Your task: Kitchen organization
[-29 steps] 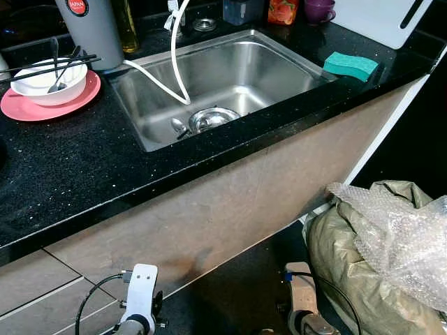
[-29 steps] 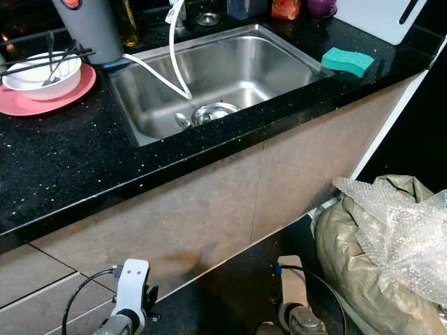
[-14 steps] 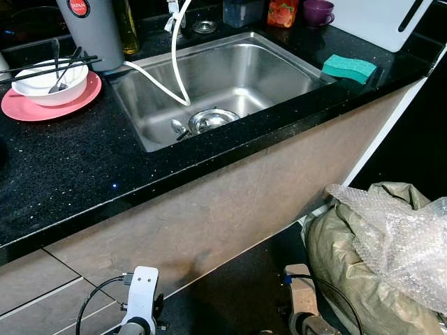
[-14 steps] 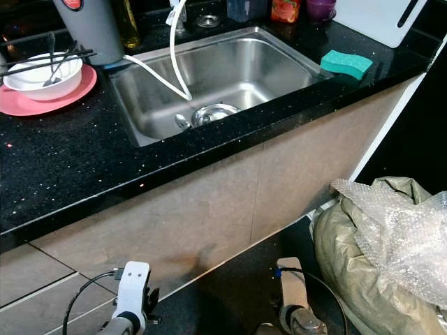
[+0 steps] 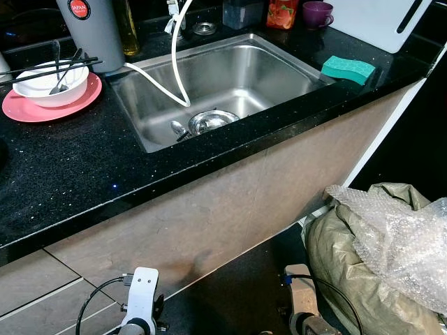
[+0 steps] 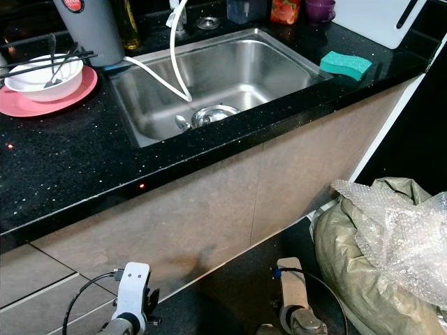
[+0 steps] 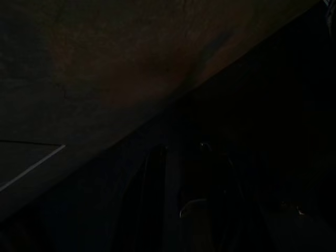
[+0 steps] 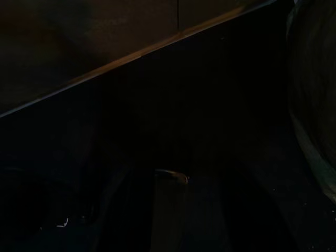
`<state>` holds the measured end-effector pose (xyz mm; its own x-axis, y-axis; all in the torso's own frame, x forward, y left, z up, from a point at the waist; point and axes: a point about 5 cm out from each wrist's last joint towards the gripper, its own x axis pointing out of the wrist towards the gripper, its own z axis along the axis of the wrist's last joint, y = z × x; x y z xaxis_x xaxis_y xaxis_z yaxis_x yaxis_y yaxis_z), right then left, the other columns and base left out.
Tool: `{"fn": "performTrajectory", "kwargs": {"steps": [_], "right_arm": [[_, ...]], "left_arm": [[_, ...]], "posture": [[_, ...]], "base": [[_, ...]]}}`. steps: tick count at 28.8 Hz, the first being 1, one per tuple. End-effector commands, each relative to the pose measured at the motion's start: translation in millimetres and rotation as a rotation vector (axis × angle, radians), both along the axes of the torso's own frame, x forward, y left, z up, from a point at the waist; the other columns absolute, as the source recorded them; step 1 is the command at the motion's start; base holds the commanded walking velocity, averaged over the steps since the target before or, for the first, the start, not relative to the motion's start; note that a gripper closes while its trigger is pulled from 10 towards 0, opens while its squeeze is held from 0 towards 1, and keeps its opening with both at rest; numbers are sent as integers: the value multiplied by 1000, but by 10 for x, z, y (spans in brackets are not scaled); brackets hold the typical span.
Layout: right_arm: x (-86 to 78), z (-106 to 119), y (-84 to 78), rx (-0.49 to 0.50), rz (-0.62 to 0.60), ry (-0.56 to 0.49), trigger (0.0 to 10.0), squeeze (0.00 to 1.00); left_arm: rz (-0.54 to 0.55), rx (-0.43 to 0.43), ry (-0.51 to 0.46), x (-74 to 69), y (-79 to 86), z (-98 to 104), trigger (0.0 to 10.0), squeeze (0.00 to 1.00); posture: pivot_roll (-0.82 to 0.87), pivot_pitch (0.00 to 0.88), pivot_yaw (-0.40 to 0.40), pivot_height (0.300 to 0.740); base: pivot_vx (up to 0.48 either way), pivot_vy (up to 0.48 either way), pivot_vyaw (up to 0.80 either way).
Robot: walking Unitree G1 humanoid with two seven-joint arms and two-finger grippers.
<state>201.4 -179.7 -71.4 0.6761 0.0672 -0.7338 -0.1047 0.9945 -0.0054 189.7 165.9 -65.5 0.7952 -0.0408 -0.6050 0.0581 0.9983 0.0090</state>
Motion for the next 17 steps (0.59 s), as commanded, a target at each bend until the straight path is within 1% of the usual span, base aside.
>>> {"fn": "performTrajectory", "kwargs": {"steps": [1, 17], "right_arm": [[-67, -39, 13, 4, 4, 20, 10000, 0], [-65, -40, 29, 8, 1, 19, 10000, 0]], "left_arm": [[-11, 9, 24, -73, 14, -41, 10000, 0], [-12, 9, 19, -62, 13, -34, 10000, 0]], "posture": [[12, 86, -2, 740], [11, 75, 2, 740]], "base": [[0, 0, 0], [0, 0, 0]]}}
